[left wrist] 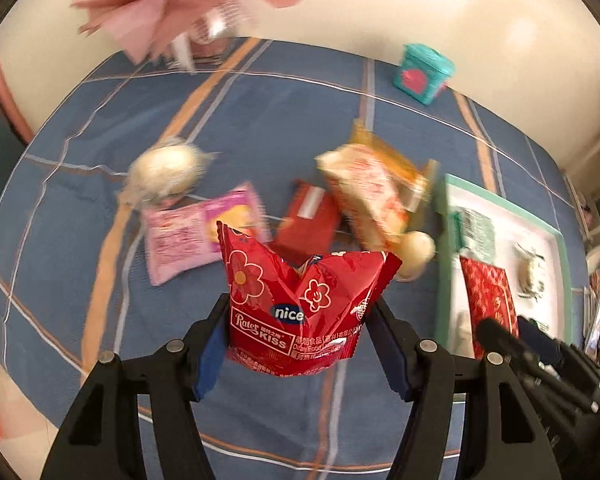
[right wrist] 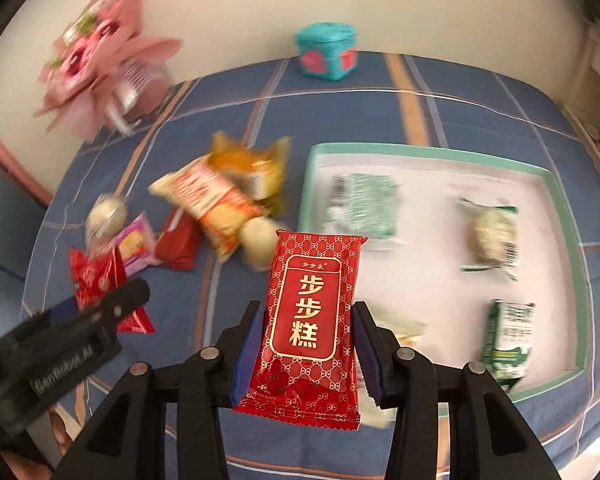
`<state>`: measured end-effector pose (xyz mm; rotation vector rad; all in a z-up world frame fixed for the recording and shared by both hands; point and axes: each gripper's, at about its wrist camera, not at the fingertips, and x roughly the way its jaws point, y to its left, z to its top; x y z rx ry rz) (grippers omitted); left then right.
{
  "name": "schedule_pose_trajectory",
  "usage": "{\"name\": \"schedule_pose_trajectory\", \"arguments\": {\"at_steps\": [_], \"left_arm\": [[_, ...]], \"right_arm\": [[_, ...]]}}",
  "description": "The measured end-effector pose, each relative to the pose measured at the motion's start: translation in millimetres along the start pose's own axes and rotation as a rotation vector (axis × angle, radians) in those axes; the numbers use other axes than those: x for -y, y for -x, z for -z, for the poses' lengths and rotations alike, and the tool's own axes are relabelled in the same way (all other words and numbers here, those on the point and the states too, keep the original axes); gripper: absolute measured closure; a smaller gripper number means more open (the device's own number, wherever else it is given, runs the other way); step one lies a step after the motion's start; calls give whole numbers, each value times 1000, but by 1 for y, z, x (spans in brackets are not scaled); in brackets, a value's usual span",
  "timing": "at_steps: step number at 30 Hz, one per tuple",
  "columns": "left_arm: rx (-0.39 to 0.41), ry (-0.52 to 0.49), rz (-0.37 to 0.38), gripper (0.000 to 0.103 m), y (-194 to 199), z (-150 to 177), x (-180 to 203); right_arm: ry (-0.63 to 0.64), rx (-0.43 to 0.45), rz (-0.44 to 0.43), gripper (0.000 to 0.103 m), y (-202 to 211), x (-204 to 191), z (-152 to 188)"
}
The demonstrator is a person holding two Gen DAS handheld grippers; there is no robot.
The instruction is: Organize snacks
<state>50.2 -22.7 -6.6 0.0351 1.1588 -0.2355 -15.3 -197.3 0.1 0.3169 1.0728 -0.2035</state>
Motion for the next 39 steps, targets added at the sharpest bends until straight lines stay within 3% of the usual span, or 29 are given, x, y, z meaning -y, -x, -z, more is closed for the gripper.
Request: {"name": "schedule_pose_trajectory", "arguments": {"at_steps": [12, 18, 27, 39], "left_arm": [[47, -257, 37, 35, 4, 5, 117], [67, -364, 85, 35, 2, 8, 163], [92, -467, 126, 35, -13, 11, 210], [28, -494, 156, 34, -57, 6, 241]], "right_arm": [[-210, 66, 87, 56, 26, 107, -9], [-272, 100, 119, 56, 32, 140, -13], [-270, 137, 182, 56, 9, 166, -29], [-283, 124, 209, 56, -23, 194, -41]]}}
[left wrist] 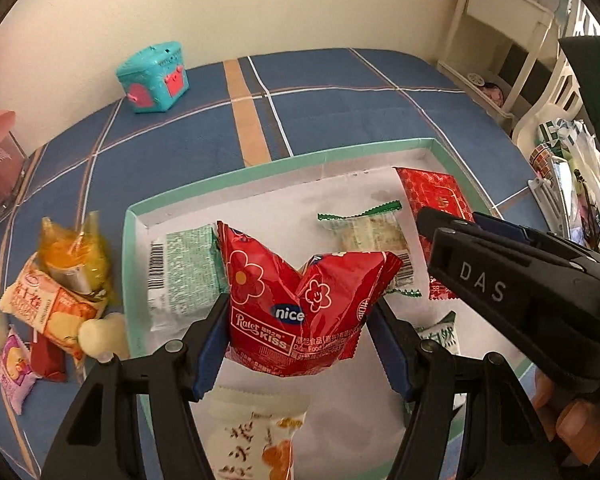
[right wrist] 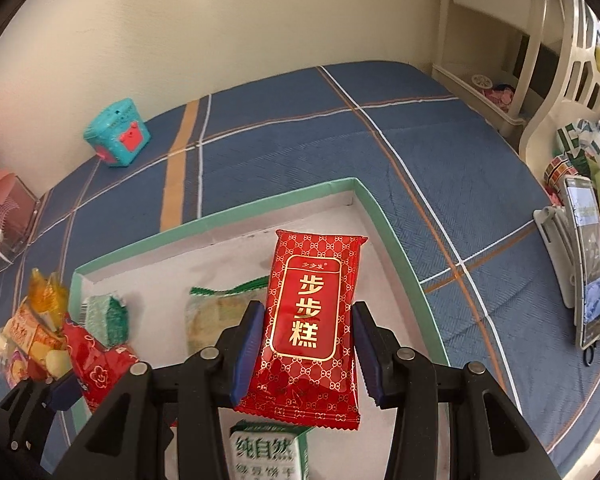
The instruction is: Organize snacks
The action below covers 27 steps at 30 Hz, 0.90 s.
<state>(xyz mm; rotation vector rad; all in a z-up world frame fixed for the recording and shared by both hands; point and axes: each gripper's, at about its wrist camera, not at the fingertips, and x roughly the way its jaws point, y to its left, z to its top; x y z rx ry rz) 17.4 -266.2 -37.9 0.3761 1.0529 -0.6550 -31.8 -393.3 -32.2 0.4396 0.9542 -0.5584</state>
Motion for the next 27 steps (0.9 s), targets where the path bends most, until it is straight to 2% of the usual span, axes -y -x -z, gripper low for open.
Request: {"name": "schedule_pose_trajectory", "arguments": {"at_steps": [9, 14, 27], "left_arm": [[-32, 13, 6, 33, -17, -6, -4], [-49, 20, 15, 27, -17, -3, -3], [-55, 96, 62, 25, 14, 10, -19]], "right_arm": [[-18, -17, -7, 55, -14, 4, -5], [-15, -14, -2, 54, -12, 5, -6], [-19, 7, -32, 46, 25, -2, 5]]}}
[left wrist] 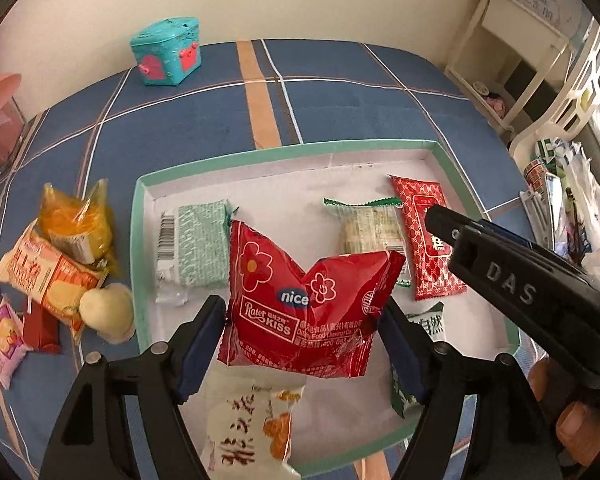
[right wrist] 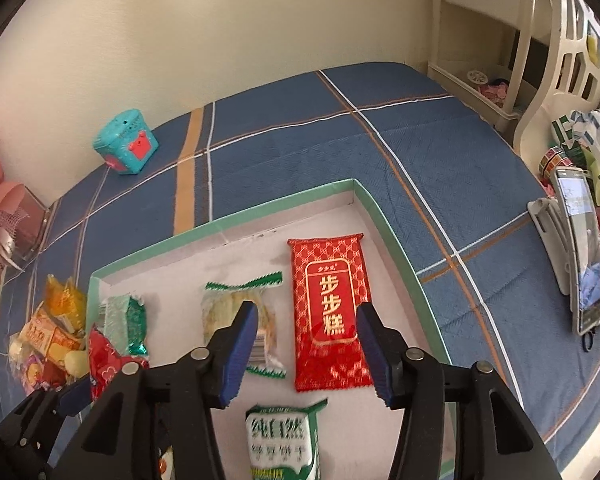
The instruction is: Organize snacks
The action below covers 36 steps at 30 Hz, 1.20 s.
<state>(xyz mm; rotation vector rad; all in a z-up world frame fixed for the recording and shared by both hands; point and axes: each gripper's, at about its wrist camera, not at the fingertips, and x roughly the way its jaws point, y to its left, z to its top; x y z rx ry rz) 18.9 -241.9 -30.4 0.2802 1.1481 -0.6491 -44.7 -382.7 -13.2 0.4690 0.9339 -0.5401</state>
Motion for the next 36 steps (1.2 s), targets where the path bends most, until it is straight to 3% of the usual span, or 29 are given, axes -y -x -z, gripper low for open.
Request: {"name": "schedule_pose_trajectory", "arguments": {"at_steps": [4, 7, 10, 17, 22, 25, 27, 36], "left_arm": [[4, 30, 1, 8, 4, 8, -8], [19, 45, 11, 8, 12, 13, -13], [27, 74, -25, 7, 20, 19, -24], [19, 237, -123, 6, 31, 35, -73], [24, 329, -174, 3, 41, 51, -107], [35, 345, -207, 3, 49, 59, -118], [42, 348, -218, 3, 54, 63, -122], [80, 338, -230, 3, 72, 78, -127]], "right_arm": [[10, -2, -3, 45, 9, -5, 8], [13, -13, -9, 43, 11, -7, 14], [18, -30, -16, 43, 12, -12, 20], [50, -63, -28, 39, 20, -29, 41], [76, -58, -38, 30, 30, -46, 53], [94, -57, -42, 28, 36, -57, 61], [110, -58, -42, 18, 39, -63, 66], [181, -46, -41, 17, 51, -85, 86]]}}
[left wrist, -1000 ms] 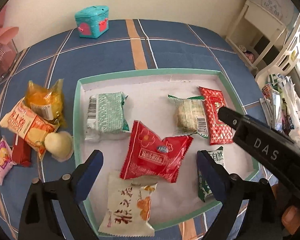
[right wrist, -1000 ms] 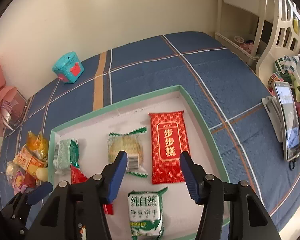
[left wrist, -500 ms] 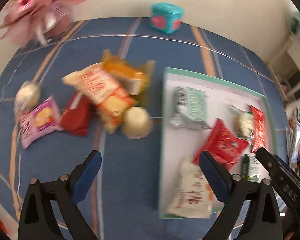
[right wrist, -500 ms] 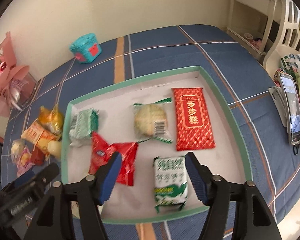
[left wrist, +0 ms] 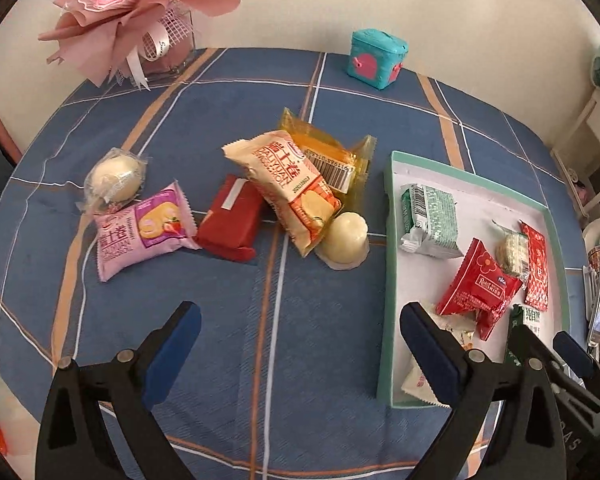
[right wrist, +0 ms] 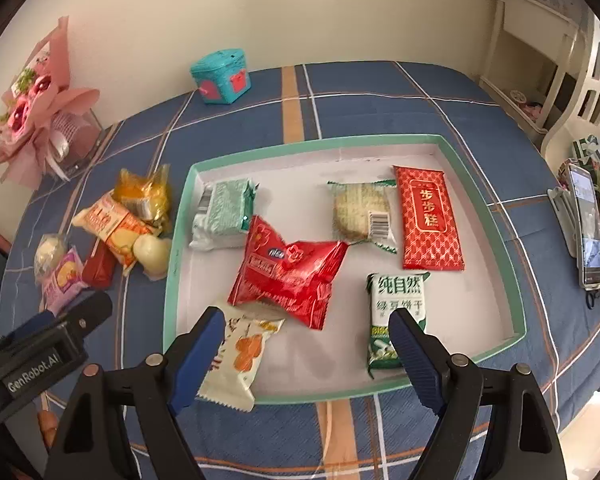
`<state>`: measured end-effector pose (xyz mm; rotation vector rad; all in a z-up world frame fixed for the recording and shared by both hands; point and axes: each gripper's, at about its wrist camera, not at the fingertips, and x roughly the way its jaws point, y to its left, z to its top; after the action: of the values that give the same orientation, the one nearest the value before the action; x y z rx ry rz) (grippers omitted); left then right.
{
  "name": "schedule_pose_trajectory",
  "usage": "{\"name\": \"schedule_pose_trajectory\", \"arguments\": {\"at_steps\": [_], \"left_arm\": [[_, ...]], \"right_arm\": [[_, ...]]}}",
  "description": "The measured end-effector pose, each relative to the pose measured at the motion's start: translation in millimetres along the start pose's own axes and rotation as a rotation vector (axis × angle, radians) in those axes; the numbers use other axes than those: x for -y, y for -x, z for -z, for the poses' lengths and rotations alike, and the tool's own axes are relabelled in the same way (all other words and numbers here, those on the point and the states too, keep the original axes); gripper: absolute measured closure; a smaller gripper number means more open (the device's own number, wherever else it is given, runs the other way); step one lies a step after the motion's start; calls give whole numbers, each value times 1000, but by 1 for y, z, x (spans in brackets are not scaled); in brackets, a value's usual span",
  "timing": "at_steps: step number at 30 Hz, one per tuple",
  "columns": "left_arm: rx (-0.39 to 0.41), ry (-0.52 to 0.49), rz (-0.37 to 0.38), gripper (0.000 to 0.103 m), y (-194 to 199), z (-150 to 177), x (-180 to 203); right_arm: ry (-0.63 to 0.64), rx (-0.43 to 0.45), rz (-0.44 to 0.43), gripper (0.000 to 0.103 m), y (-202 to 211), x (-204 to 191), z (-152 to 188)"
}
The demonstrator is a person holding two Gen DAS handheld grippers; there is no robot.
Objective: Organize snacks
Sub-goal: 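Move both tools back over the remaining snack pile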
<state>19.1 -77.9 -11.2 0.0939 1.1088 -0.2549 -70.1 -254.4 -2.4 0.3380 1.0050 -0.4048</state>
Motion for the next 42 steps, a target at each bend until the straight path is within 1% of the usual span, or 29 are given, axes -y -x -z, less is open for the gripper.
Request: {"name": "schedule_pose_trajectory", "arguments": {"at_steps": [5, 10, 14, 17, 19, 20, 25, 30, 34, 36, 39, 42], "left_arm": [[15, 5, 3, 3, 5, 1, -9], [35, 35, -17, 3, 7, 2, -22], [20, 77, -11, 3, 0, -1, -35], [9, 107, -11, 3, -5, -3, -45], [11, 134, -11, 3, -8, -6, -56], [19, 150, -13, 3, -9, -8, -61], [38, 208, -36, 3, -10, -13, -86], [62, 258, -45, 3, -9, -18, -110], [77, 268, -51, 3, -10, -24, -119], [68, 273, -41, 3, -13, -26, -124], [53, 307, -23, 3, -17, -29, -134], [51, 324, -9, 3, -18, -31, -140]], "right_arm": [[-1, 8, -23, 17, 5, -6, 7], [-5, 6, -53, 17, 4, -13, 9], [-1, 10, -62, 17, 0, -21, 8], [-4, 23, -87, 16, -3, -27, 4], [-2, 39, -112, 3, -5, -35, 1], [2, 54, -124, 0, -4, -39, 0], [47, 75, -162, 0, -8, -67, -5], [93, 59, -172, 0, -18, -92, -4], [124, 43, -166, 0, -25, -104, -2], [135, 29, -171, 0, -29, -110, -1], [142, 7, -201, 0, -35, -116, -1], [158, 1, -210, 0, -39, -124, -3]]}}
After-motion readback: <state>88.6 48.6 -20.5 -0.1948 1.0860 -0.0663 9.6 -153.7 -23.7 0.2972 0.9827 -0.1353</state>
